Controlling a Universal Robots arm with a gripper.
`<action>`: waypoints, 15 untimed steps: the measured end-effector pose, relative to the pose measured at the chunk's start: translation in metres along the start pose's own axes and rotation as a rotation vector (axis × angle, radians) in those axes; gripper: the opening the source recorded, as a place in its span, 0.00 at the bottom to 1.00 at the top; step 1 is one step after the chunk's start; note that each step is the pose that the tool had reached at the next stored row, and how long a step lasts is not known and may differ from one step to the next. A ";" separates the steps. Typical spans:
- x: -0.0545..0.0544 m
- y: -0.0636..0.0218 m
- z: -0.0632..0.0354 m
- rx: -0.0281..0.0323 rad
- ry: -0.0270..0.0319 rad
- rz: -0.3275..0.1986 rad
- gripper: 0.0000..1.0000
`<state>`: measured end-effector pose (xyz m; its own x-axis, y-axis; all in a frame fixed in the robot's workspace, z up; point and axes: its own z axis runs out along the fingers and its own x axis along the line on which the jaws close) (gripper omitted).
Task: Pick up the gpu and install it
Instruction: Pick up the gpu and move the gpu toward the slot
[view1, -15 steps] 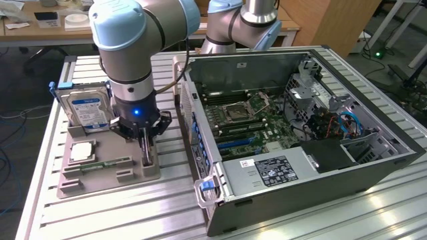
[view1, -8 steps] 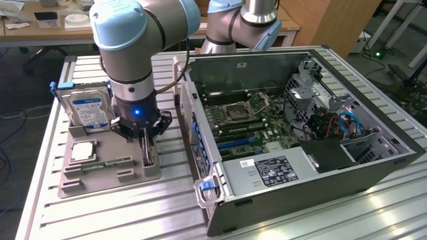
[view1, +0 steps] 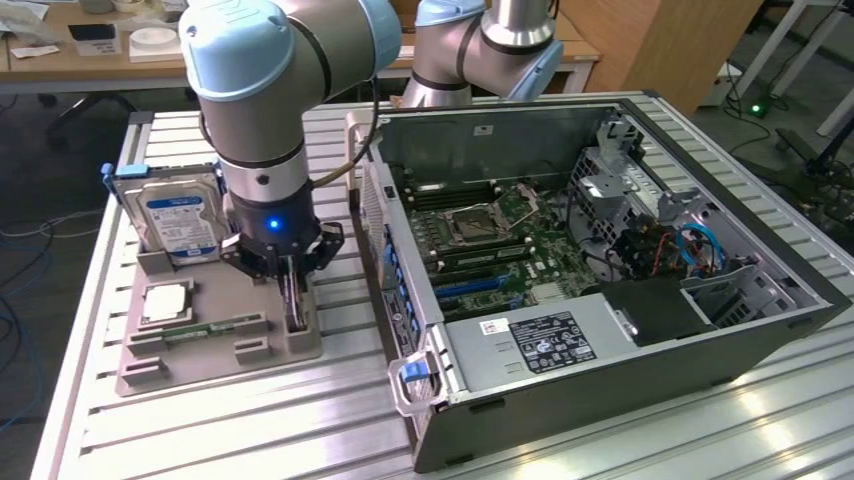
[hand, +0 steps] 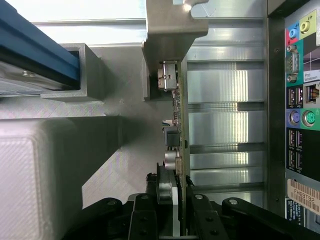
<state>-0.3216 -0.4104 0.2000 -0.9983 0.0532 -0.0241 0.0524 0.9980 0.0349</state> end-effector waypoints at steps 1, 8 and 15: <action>0.000 0.0000 0.0000 0.0000 0.0000 0.000 0.29; 0.000 0.0001 -0.0003 -0.0003 -0.0001 0.000 0.29; 0.000 0.0005 -0.0135 -0.0002 0.0000 0.000 0.29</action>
<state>-0.3216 -0.4104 0.2135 -0.9983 0.0533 -0.0241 0.0524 0.9980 0.0351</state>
